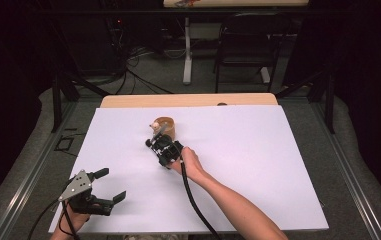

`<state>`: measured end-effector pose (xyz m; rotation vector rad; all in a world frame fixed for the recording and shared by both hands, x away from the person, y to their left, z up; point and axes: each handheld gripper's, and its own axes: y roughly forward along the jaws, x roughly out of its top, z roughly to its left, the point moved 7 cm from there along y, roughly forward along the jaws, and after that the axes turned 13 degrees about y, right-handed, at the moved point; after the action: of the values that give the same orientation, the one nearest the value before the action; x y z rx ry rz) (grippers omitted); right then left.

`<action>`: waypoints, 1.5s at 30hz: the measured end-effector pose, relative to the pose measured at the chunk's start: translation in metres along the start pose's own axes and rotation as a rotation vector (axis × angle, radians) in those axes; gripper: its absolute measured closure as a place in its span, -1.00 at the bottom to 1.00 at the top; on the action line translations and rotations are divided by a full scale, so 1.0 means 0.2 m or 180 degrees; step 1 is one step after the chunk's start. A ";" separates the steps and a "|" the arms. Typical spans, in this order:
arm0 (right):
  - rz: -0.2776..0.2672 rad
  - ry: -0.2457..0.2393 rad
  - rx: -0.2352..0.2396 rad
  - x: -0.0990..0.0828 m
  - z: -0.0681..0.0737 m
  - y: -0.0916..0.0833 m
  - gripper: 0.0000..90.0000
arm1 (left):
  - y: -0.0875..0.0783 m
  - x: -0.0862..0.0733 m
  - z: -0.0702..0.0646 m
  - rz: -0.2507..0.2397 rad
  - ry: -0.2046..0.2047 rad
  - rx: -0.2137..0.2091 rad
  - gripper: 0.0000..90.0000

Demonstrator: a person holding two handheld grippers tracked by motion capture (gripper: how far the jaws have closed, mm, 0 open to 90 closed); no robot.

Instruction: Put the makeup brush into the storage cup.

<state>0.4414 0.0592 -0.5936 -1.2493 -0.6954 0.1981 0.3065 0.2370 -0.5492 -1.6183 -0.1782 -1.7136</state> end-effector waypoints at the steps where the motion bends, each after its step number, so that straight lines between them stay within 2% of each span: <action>1: 0.0004 0.0013 -0.0002 0.00 0.00 0.00 0.70 | 0.00 0.00 0.00 0.0005 0.0008 0.0001 -0.99; 6: 0.0016 -0.0010 -0.0052 0.00 0.00 0.01 0.70 | 0.00 0.00 0.00 0.0012 0.0007 -0.0012 -0.99; 10: 0.0055 0.0042 -0.0063 -0.01 0.01 0.02 0.70 | 0.00 0.00 0.00 0.0006 0.0003 -0.0020 -0.99; 11: 0.0065 -0.0006 -0.0078 -0.01 0.01 0.03 0.72 | 0.00 0.00 0.00 0.0008 0.0007 -0.0020 -0.99; 14: 0.0052 -0.0009 -0.0104 -0.01 0.01 0.03 0.74 | 0.00 0.00 -0.01 0.0011 0.0002 -0.0024 -0.99; 21: -0.0026 -0.0005 -0.0015 -0.02 0.00 0.03 0.76 | 0.01 0.00 -0.01 0.0027 0.0000 -0.0011 -0.99; 28: -0.0235 0.0163 0.0243 -0.03 -0.03 0.02 0.76 | 0.01 -0.01 -0.01 0.0034 -0.0006 -0.0022 -0.99; 34: -0.0403 0.0139 0.0379 -0.04 -0.03 -0.04 0.76 | 0.01 -0.01 0.00 0.0079 -0.0037 -0.0020 -0.99; 35: -0.0481 0.0117 0.0428 -0.04 -0.03 -0.06 0.76 | 0.01 -0.01 0.00 0.0094 -0.0040 -0.0008 -0.99; 45: -0.0781 0.0011 0.0548 -0.13 -0.03 -0.19 0.76 | 0.04 -0.01 -0.02 0.0183 -0.0102 -0.0051 -0.99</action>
<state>0.4170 0.0291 -0.5696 -0.9907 -0.8048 0.0520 0.3076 0.2293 -0.5541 -1.6478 -0.1326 -1.6503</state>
